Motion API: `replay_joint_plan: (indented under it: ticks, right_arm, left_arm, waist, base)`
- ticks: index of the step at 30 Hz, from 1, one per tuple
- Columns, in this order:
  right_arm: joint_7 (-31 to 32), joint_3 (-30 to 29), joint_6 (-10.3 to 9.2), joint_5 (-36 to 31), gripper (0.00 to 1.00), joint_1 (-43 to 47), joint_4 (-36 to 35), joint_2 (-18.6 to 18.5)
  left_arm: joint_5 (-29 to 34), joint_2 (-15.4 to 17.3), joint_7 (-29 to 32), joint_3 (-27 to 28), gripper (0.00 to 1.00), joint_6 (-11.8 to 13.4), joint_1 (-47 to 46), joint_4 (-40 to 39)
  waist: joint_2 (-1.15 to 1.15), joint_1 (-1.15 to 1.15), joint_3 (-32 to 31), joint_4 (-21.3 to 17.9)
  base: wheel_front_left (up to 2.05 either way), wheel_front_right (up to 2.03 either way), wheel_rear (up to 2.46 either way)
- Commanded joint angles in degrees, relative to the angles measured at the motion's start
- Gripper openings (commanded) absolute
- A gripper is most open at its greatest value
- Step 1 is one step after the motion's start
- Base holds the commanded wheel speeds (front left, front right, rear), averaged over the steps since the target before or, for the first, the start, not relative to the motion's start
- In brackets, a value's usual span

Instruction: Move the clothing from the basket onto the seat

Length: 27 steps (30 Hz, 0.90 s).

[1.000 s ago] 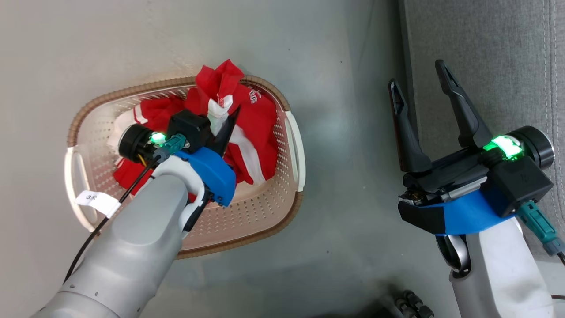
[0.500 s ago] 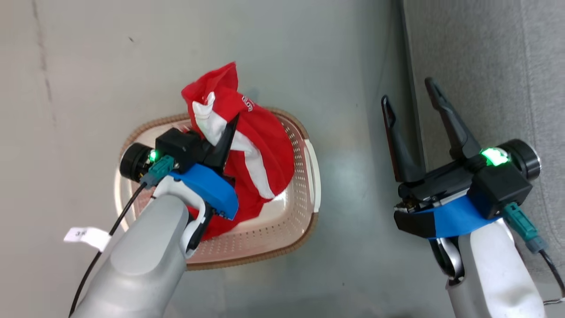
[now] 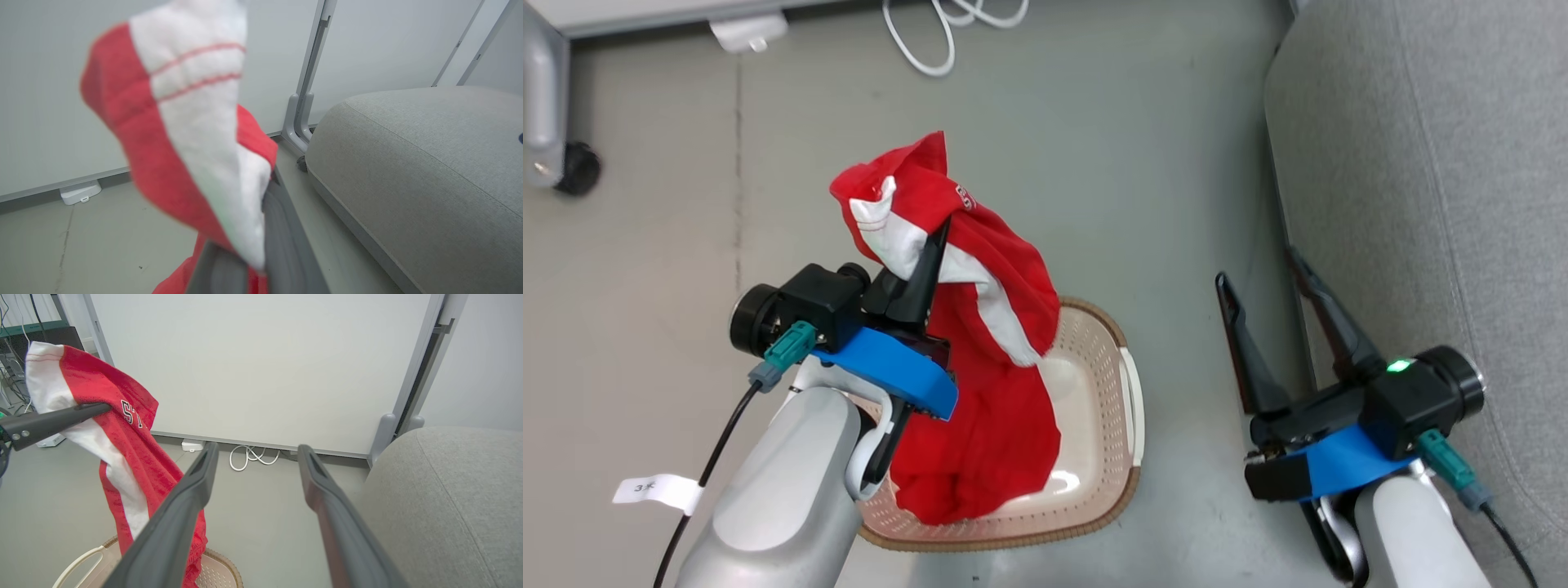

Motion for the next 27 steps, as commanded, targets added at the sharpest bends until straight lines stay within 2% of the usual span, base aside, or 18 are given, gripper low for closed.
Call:
replay_joint_plan:
  ticks: [1,8,16,27]
  right_arm:
    - [-0.2,0.2,0.03,0.2,1.0,1.1,0.3,-0.2]
    - [-0.2,0.6,0.03,1.1,1.0,4.1,1.4,-0.2]
    - [-0.2,0.2,0.03,1.8,1.0,7.7,2.3,-0.2]
    - [-0.2,0.4,0.03,3.4,1.0,11.9,2.4,-0.2]
  left_arm:
    - [0.4,0.3,-0.2,0.6,0.0,0.0,0.7,-0.7]
    - [1.4,0.4,-0.2,1.1,0.0,0.0,1.1,-5.4]
    - [2.5,1.9,-0.2,-1.7,0.0,0.0,-1.3,-7.9]
    - [2.2,2.0,-0.2,-5.3,0.0,0.0,-4.0,-10.1]
  waist:
    - [0.0,0.01,-3.2,1.4]
    - [0.0,0.01,-8.9,2.3]
    - [0.0,0.01,-15.4,3.4]
    - [0.0,0.01,-21.3,3.1]
  base:
    - [0.0,0.0,0.0]
    - [0.0,0.0,0.0]
    - [0.0,0.0,0.0]
    - [0.0,0.0,0.0]
